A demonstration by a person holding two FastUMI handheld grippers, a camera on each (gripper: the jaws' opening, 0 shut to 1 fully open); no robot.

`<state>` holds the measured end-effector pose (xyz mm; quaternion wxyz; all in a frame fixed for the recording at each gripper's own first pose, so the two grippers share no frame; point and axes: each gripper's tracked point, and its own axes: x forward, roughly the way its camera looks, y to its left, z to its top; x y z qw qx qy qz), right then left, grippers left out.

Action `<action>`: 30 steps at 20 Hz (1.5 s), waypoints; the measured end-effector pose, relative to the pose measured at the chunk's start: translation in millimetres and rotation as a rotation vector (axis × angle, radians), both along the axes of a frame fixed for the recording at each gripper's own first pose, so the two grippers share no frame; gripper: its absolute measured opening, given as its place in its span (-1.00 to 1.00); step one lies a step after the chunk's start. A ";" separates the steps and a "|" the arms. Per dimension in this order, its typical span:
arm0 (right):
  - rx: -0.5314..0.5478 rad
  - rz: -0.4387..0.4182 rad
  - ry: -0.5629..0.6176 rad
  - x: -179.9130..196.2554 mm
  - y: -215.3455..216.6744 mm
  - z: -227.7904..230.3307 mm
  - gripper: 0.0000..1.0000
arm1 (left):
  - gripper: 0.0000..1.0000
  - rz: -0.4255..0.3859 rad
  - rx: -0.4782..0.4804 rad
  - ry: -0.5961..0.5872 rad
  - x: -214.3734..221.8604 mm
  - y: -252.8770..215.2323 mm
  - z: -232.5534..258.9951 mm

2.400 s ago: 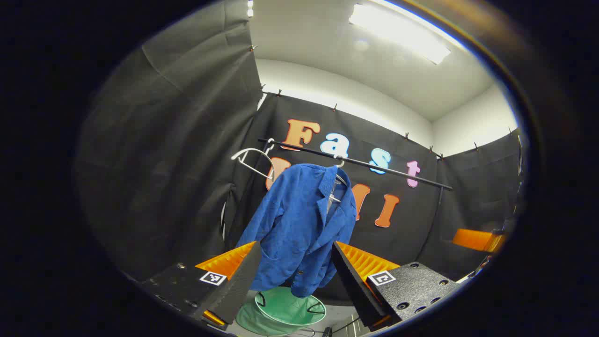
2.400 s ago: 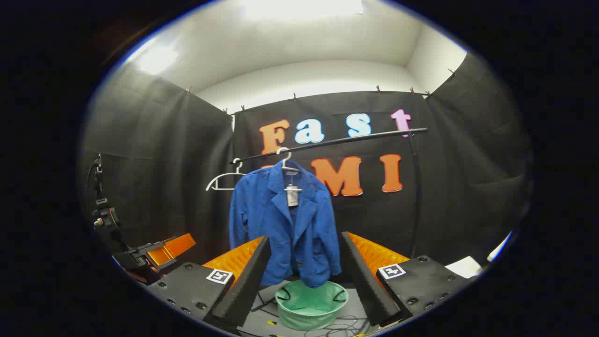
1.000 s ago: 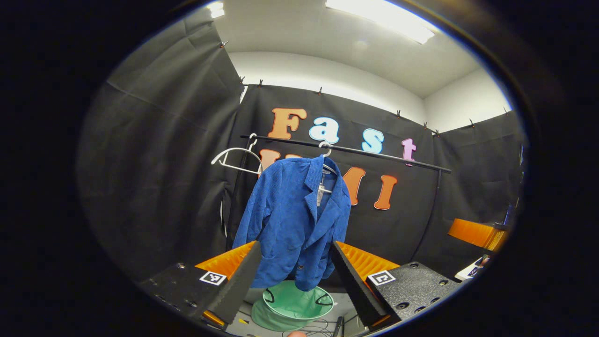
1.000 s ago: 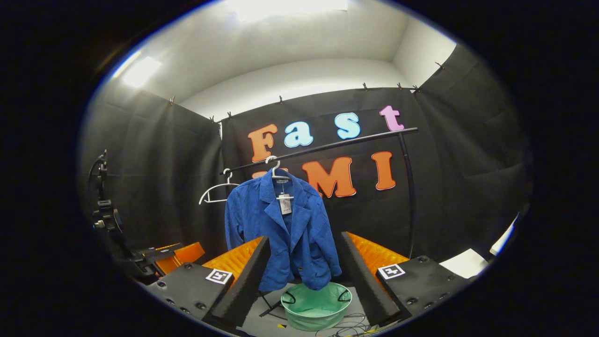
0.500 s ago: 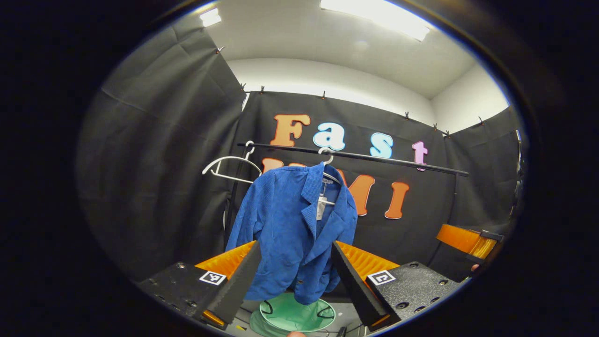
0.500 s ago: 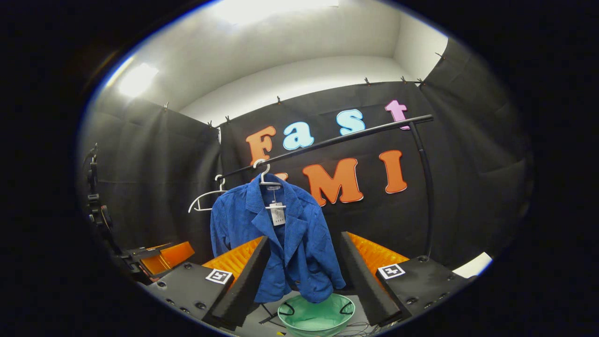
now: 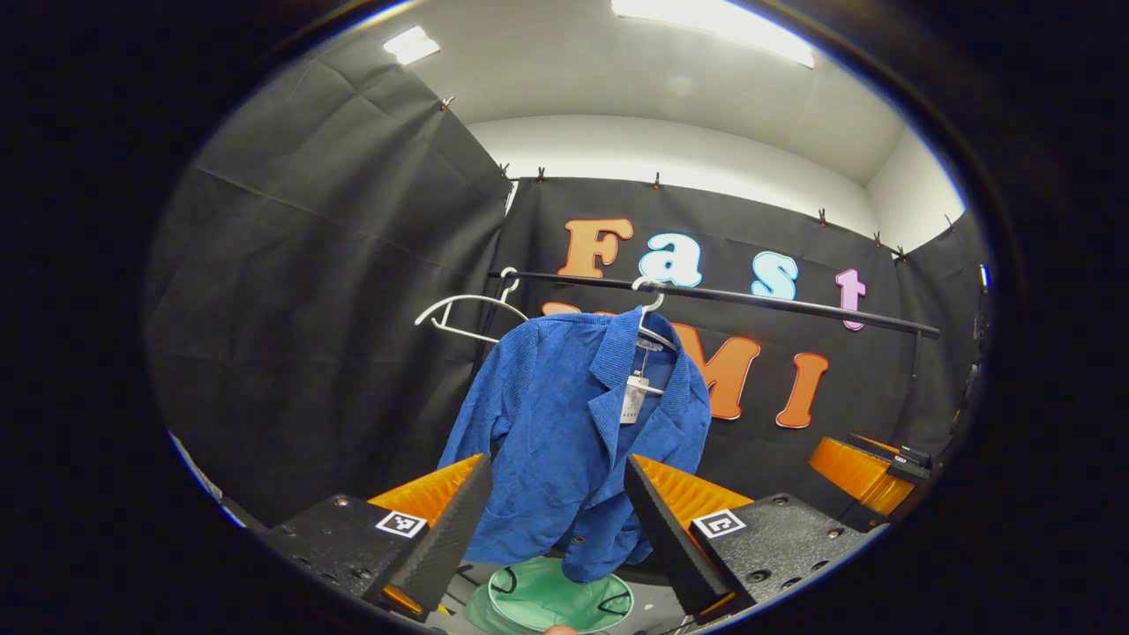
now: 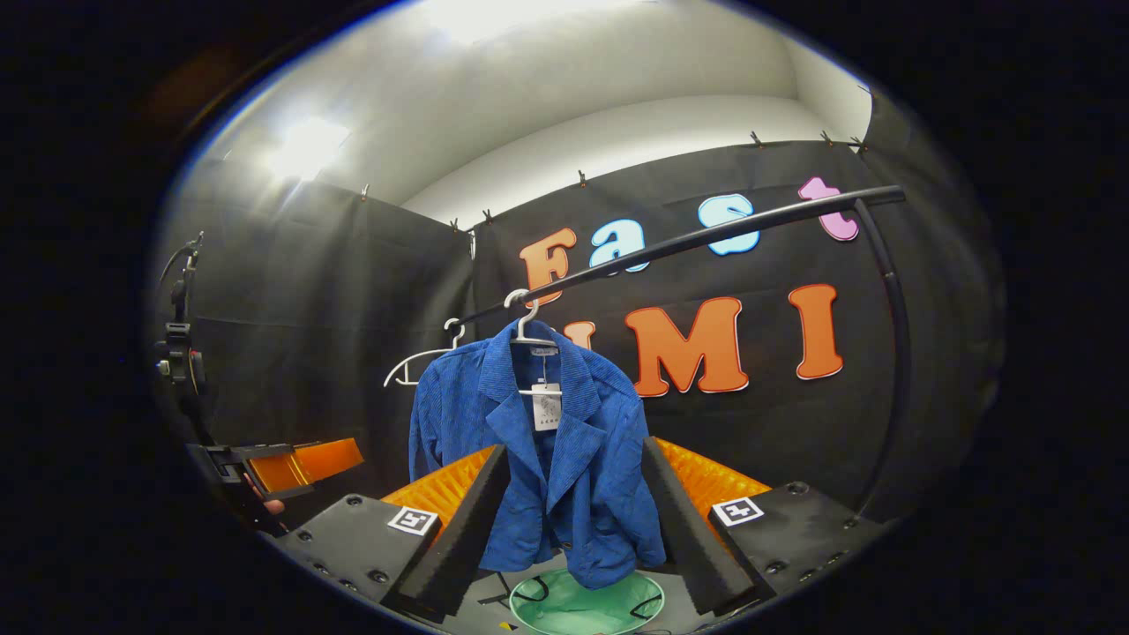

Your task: Grasp the clothes on the hanger with both hands and then place them into the laundry hamper below.

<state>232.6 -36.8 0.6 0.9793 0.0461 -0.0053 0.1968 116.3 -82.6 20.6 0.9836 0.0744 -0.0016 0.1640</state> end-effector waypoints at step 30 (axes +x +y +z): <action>-0.085 -0.225 0.117 225.4 97.3 -96.5 0.95 | 0.89 -0.296 -0.030 0.131 196.6 79.5 -75.2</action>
